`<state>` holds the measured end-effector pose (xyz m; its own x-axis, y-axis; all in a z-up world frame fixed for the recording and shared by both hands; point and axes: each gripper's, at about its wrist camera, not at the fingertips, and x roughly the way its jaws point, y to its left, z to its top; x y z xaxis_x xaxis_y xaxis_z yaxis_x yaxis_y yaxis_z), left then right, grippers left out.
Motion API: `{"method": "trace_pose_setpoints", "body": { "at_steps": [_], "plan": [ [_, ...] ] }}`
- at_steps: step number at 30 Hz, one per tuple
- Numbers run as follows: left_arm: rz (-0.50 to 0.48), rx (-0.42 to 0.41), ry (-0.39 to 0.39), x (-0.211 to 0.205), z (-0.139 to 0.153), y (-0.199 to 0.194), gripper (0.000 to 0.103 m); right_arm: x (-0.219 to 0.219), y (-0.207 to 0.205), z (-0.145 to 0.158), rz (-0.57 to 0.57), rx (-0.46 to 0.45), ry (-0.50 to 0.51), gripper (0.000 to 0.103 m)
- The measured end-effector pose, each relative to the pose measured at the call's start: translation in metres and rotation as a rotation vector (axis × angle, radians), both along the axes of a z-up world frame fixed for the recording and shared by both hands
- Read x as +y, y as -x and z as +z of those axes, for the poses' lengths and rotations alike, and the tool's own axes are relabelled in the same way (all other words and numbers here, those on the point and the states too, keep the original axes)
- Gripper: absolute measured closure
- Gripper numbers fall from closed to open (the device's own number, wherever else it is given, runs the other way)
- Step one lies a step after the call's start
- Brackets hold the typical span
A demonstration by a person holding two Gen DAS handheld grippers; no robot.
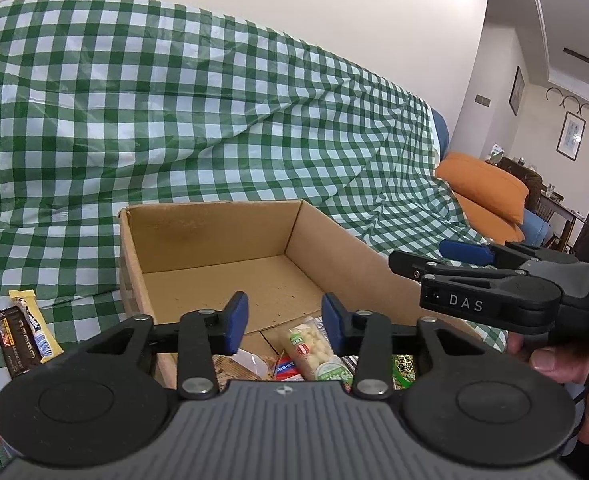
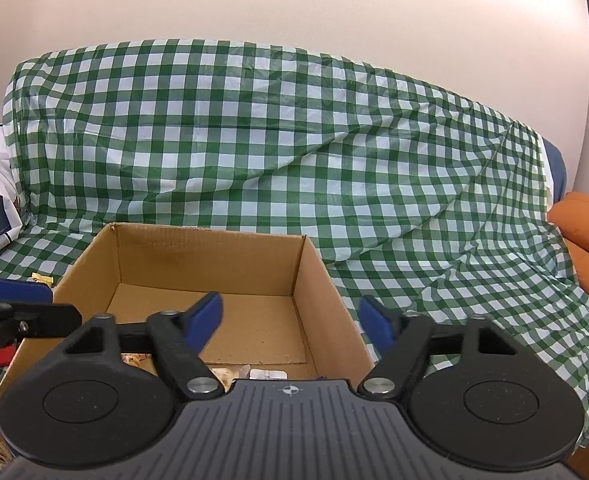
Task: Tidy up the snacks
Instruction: 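Move both tools from the box back to the snack pile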
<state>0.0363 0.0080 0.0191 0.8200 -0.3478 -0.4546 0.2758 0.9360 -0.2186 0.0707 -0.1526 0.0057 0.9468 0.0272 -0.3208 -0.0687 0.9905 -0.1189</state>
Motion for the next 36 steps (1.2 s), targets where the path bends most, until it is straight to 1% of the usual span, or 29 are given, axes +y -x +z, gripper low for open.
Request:
{"method": "trace_pose_setpoints", "body": {
  "at_steps": [1, 3, 6, 11, 15, 23, 26, 28, 29, 30, 31, 32, 34, 36],
  "plan": [
    [0.003, 0.001, -0.002, 0.001, 0.0, 0.0, 0.067, 0.0, 0.0, 0.0, 0.001, 0.002, 0.001, 0.036],
    [0.012, 0.009, -0.009, 0.003, 0.0, -0.001, 0.07, 0.001, 0.0, -0.001, 0.008, 0.003, 0.003, 0.047],
    [0.024, 0.015, -0.009, 0.008, 0.0, -0.001, 0.071, 0.003, 0.001, -0.002, 0.02, 0.002, 0.009, 0.055],
    [0.05, 0.017, 0.001, 0.016, 0.001, 0.001, 0.071, 0.006, 0.003, -0.003, 0.031, -0.004, 0.023, 0.055],
    [0.087, 0.037, -0.004, 0.02, 0.001, 0.0, 0.071, 0.008, 0.003, -0.003, 0.042, -0.005, 0.026, 0.055],
    [0.173, 0.094, -0.025, 0.034, -0.004, -0.007, 0.071, 0.007, 0.003, -0.001, 0.063, -0.014, 0.012, 0.055],
    [0.208, 0.124, -0.047, 0.041, -0.007, -0.008, 0.071, 0.008, 0.003, 0.0, 0.079, -0.015, 0.0, 0.055],
    [0.225, 0.114, -0.058, 0.051, -0.013, -0.005, 0.071, 0.009, 0.003, 0.0, 0.089, -0.014, -0.005, 0.055],
    [0.246, 0.119, -0.072, 0.056, -0.018, -0.003, 0.071, 0.009, 0.002, 0.001, 0.095, -0.013, -0.009, 0.055],
    [0.294, 0.143, -0.078, 0.064, -0.022, -0.003, 0.071, 0.01, 0.002, 0.001, 0.099, -0.012, -0.012, 0.055],
    [0.347, 0.152, -0.049, 0.075, -0.024, -0.003, 0.071, 0.01, 0.002, 0.001, 0.103, -0.011, -0.015, 0.055],
    [0.39, 0.142, -0.02, 0.086, -0.024, -0.001, 0.071, 0.011, 0.002, 0.002, 0.106, -0.009, -0.02, 0.055],
    [0.513, 0.11, 0.004, 0.11, -0.025, 0.004, 0.069, 0.014, 0.002, 0.002, 0.114, -0.004, -0.029, 0.055],
    [0.639, 0.136, 0.052, 0.136, -0.032, 0.006, 0.068, 0.018, 0.002, 0.003, 0.125, -0.006, -0.031, 0.055]
  ]
}}
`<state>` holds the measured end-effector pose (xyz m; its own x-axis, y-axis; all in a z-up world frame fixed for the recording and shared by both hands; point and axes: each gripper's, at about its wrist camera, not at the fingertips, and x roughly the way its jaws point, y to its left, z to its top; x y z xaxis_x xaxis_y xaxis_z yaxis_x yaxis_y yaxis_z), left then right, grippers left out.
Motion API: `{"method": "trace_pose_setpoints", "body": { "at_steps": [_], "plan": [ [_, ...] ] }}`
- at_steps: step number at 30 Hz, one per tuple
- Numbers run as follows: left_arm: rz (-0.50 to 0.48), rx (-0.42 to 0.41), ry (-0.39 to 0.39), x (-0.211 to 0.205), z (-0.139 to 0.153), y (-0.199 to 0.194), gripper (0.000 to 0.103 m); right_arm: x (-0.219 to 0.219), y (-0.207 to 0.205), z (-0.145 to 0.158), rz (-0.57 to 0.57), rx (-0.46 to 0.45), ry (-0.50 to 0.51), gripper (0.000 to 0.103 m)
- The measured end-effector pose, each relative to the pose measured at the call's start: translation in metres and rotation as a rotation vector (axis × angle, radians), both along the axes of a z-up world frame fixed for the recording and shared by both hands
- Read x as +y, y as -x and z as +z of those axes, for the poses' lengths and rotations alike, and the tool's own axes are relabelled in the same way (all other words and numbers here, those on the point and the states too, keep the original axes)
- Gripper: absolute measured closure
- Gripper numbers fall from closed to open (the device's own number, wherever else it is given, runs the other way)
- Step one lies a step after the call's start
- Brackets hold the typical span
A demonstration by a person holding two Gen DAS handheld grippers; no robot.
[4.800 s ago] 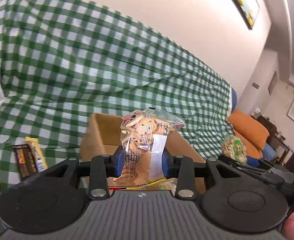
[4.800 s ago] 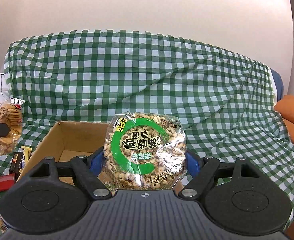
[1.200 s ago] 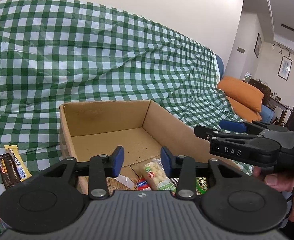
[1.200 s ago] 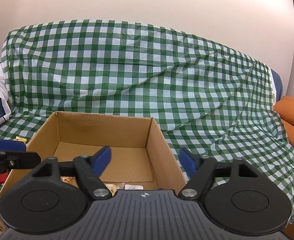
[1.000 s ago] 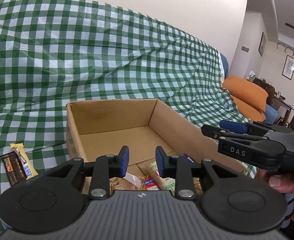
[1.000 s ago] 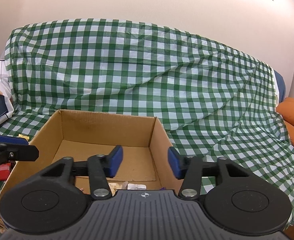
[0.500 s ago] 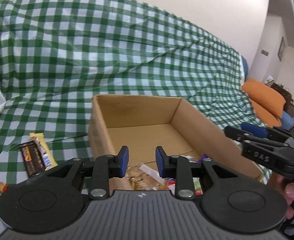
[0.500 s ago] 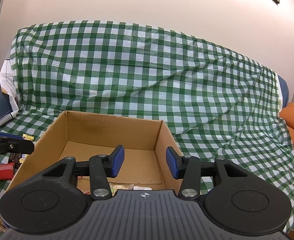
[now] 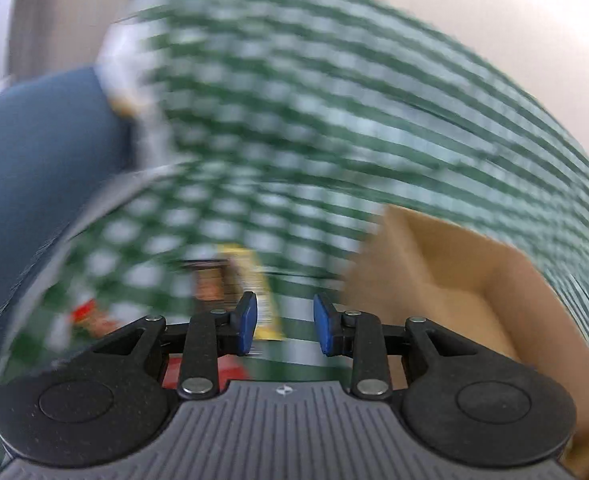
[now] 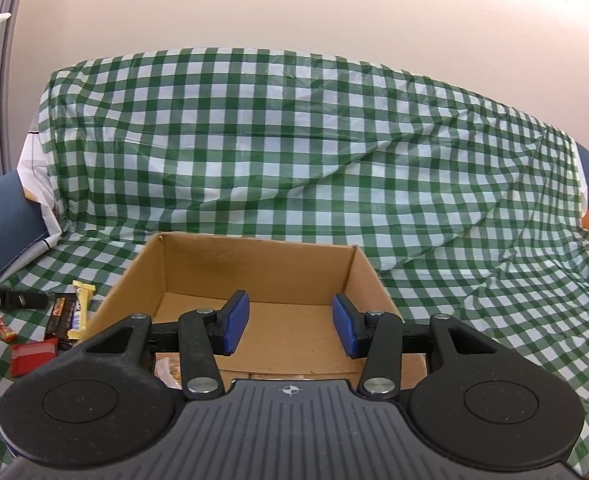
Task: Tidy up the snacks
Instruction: 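Move both tools from the box back to the snack pile, then close the left tool on the small red candy while the right tool grasps the yellow Alpenliebe bar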
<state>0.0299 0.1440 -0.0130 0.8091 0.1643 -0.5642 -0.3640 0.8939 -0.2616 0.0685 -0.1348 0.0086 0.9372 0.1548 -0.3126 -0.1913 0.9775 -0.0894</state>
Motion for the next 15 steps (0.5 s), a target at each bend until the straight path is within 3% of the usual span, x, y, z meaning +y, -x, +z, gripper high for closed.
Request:
{"method": "trace_pose_setpoints", "body": {
  "at_steps": [4, 6, 8, 11, 15],
  "plan": [
    [0.241, 0.094, 0.047, 0.045, -0.03, 0.006, 0.068, 0.009, -0.002, -0.001, 0.012, 0.005, 0.007, 0.055],
    [0.31, 0.143, 0.059, 0.061, -0.042, 0.006, 0.068, 0.014, -0.004, -0.003, 0.018, 0.011, 0.013, 0.055],
    [0.343, 0.161, 0.089, 0.073, -0.049, 0.003, 0.068, 0.018, -0.006, -0.004, 0.025, 0.017, 0.019, 0.054],
    [0.352, 0.147, 0.133, 0.084, -0.054, -0.002, 0.054, 0.026, -0.008, -0.005, 0.033, 0.023, 0.02, 0.054],
    [0.371, 0.159, 0.159, 0.094, -0.058, -0.007, 0.052, 0.04, -0.011, -0.005, 0.055, 0.039, -0.001, 0.053]
  ]
}}
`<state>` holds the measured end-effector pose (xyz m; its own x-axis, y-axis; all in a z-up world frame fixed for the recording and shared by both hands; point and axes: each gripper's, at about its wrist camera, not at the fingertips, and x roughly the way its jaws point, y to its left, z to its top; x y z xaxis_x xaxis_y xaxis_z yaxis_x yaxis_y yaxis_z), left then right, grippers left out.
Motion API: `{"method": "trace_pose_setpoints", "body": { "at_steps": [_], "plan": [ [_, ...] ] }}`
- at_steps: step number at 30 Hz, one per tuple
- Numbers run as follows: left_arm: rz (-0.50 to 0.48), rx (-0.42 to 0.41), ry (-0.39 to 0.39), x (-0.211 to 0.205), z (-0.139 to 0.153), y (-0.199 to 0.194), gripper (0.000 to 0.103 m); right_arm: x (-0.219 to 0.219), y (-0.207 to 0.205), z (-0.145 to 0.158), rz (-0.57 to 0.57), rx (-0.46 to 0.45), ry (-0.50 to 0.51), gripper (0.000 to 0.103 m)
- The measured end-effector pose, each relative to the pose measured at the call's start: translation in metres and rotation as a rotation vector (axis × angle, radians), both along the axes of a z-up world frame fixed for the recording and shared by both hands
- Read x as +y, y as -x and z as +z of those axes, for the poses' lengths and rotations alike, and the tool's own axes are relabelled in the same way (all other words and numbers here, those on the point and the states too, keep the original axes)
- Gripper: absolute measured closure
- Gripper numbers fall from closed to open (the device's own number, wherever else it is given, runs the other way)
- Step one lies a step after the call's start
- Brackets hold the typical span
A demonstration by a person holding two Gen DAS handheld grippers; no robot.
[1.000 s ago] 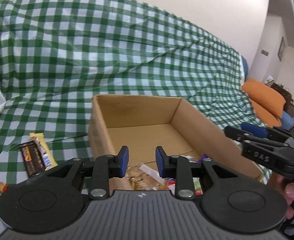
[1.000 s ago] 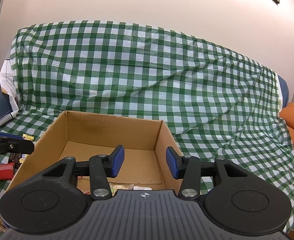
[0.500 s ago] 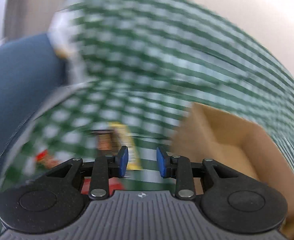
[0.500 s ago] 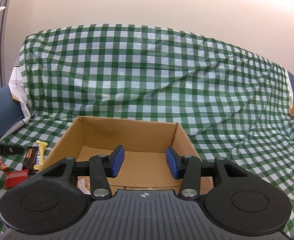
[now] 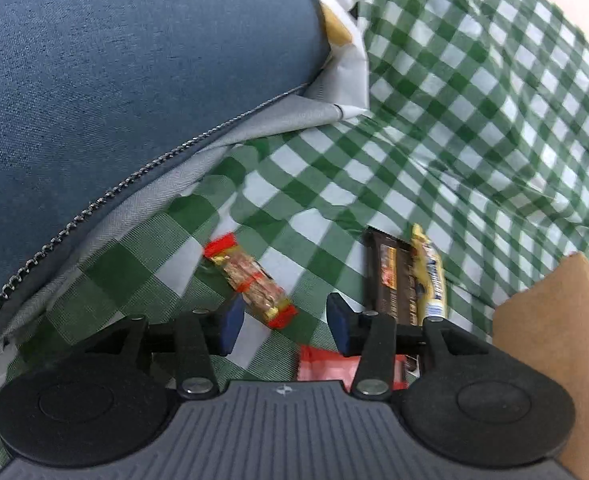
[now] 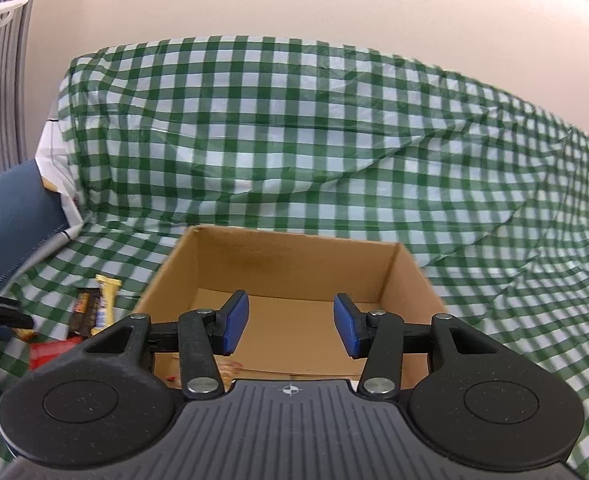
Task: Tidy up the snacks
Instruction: 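Close the left tool on the small red candy while the right tool grasps the yellow Alpenliebe bar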
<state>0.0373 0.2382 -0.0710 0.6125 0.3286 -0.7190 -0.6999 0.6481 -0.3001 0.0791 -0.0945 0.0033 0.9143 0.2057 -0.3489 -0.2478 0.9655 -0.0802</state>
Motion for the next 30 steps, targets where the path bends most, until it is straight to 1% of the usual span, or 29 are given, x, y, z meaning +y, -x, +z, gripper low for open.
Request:
{"method": "trace_pose_setpoints", "body": {
  "at_steps": [3, 4, 5, 6, 7, 8, 10, 12, 14, 15, 18, 21, 23, 26, 28, 30],
  "plan": [
    [0.021, 0.021, 0.037, 0.005, -0.006, -0.003, 0.053, 0.012, -0.002, -0.001, 0.044, 0.023, -0.02, 0.053],
    [0.018, 0.025, 0.028, 0.004, -0.007, -0.008, 0.054, 0.016, -0.002, -0.001, 0.061, 0.028, -0.024, 0.053],
    [0.008, 0.038, 0.003, 0.003, -0.006, -0.012, 0.054, 0.022, -0.002, -0.001, 0.081, 0.029, -0.026, 0.053],
    [-0.004, 0.05, -0.021, 0.001, -0.006, -0.015, 0.058, 0.026, -0.002, -0.001, 0.098, 0.027, -0.025, 0.053],
    [-0.014, 0.069, -0.05, -0.001, -0.007, -0.017, 0.066, 0.032, -0.002, -0.001, 0.114, 0.027, -0.021, 0.052],
    [-0.021, 0.088, -0.077, -0.003, -0.007, -0.019, 0.068, 0.039, -0.003, 0.001, 0.129, 0.033, -0.014, 0.052],
    [-0.029, 0.092, -0.097, -0.006, -0.007, -0.018, 0.082, 0.052, -0.004, 0.005, 0.153, 0.063, -0.009, 0.052],
    [-0.019, 0.094, -0.106, -0.006, -0.004, -0.016, 0.085, 0.069, -0.009, 0.013, 0.174, 0.116, -0.032, 0.052],
    [-0.004, 0.084, -0.111, -0.006, 0.0, -0.011, 0.087, 0.089, -0.016, 0.022, 0.193, 0.169, -0.066, 0.052],
    [-0.003, 0.075, -0.109, -0.006, 0.002, -0.008, 0.089, 0.1, -0.02, 0.026, 0.201, 0.196, -0.079, 0.052],
    [-0.014, 0.06, -0.077, -0.005, 0.005, -0.003, 0.09, 0.136, -0.039, 0.034, 0.224, 0.269, -0.1, 0.052],
    [-0.021, 0.057, -0.015, -0.003, 0.003, 0.002, 0.09, 0.173, -0.06, 0.032, 0.239, 0.308, -0.079, 0.052],
    [-0.018, 0.058, 0.007, -0.001, 0.003, 0.005, 0.089, 0.196, -0.078, 0.02, 0.227, 0.34, -0.055, 0.052],
    [-0.005, 0.067, 0.027, 0.003, 0.002, 0.008, 0.086, 0.22, -0.107, -0.004, 0.185, 0.405, -0.03, 0.052],
    [0.009, 0.072, 0.03, 0.005, 0.002, 0.01, 0.077, 0.232, -0.126, -0.021, 0.16, 0.456, -0.013, 0.051],
    [0.016, 0.078, 0.022, 0.006, 0.002, 0.008, 0.075, 0.239, -0.138, -0.036, 0.134, 0.49, 0.015, 0.051]
  ]
}}
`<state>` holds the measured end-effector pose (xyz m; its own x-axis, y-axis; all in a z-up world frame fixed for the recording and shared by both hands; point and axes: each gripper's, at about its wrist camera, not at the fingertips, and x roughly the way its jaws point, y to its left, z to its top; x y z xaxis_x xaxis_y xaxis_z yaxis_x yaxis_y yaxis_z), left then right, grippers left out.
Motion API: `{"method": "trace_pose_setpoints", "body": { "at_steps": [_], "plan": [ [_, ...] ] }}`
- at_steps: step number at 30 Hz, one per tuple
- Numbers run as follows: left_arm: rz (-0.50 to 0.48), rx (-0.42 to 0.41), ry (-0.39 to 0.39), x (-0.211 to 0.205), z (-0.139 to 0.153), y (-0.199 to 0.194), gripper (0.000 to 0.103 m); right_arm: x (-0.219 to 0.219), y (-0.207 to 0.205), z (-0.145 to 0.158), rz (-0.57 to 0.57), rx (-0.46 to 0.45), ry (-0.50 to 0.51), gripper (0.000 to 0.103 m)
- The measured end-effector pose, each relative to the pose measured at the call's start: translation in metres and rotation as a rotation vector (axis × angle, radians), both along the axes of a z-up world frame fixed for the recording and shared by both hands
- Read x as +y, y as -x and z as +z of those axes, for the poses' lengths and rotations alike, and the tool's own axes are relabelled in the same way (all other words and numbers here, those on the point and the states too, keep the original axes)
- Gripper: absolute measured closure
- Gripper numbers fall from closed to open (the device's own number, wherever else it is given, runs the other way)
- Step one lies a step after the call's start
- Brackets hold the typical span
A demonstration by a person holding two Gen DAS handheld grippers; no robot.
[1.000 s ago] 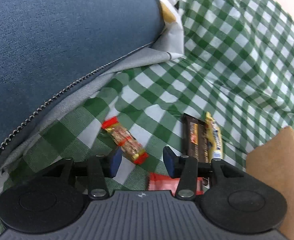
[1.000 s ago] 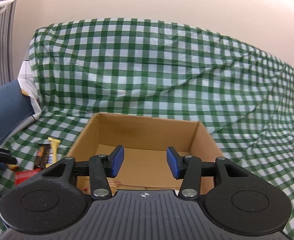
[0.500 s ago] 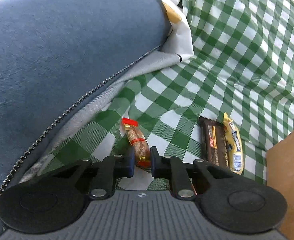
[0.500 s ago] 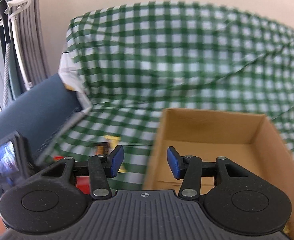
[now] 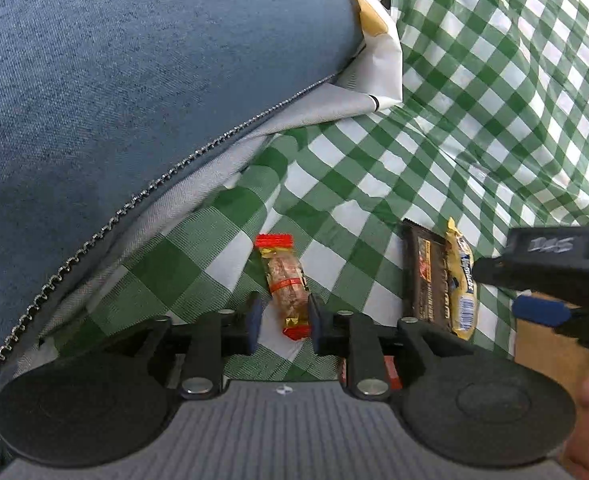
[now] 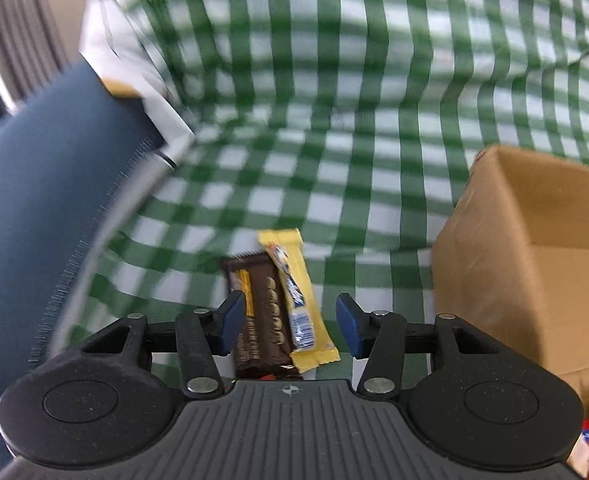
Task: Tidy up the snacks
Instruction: 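Close the left tool on the small red candy while the right tool grasps the yellow Alpenliebe bar, then carry the red candy and yellow bar over the box with both tools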
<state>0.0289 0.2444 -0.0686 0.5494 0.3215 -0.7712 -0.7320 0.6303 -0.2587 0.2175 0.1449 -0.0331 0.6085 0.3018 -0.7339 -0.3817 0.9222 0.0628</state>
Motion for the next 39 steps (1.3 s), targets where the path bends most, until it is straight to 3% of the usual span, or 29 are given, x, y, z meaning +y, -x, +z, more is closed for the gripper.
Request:
{"method": "trace_pose_setpoints", "body": {
  "at_steps": [7, 11, 13, 15, 18, 25, 32, 39],
  "plan": [
    [-0.018, 0.024, -0.053, -0.005, 0.0, -0.01, 0.061, 0.0, -0.03, -0.035, -0.064, 0.063, 0.038, 0.05],
    [-0.045, 0.055, -0.105, -0.009, -0.003, -0.018, 0.06, 0.002, -0.037, -0.048, -0.059, 0.067, 0.091, 0.05],
    [-0.052, 0.065, -0.118, -0.01, -0.004, -0.02, 0.065, -0.001, -0.04, -0.054, -0.061, 0.089, 0.086, 0.059],
    [-0.047, 0.063, -0.113, -0.009, -0.003, -0.02, 0.076, -0.002, -0.038, -0.055, -0.051, 0.084, 0.074, 0.078],
    [-0.044, 0.06, -0.106, -0.006, -0.002, -0.019, 0.081, 0.001, -0.03, -0.052, -0.009, 0.063, 0.096, 0.078],
    [-0.055, 0.032, -0.078, -0.003, 0.005, -0.012, 0.082, -0.008, 0.0, -0.017, 0.033, -0.003, 0.086, 0.077],
    [-0.114, -0.047, 0.013, -0.003, 0.019, -0.003, 0.082, -0.035, 0.047, 0.03, 0.095, -0.065, 0.074, 0.077],
    [-0.202, -0.077, -0.012, -0.028, 0.05, -0.001, 0.082, -0.079, 0.086, 0.061, 0.098, -0.145, 0.076, 0.077]
  ]
}}
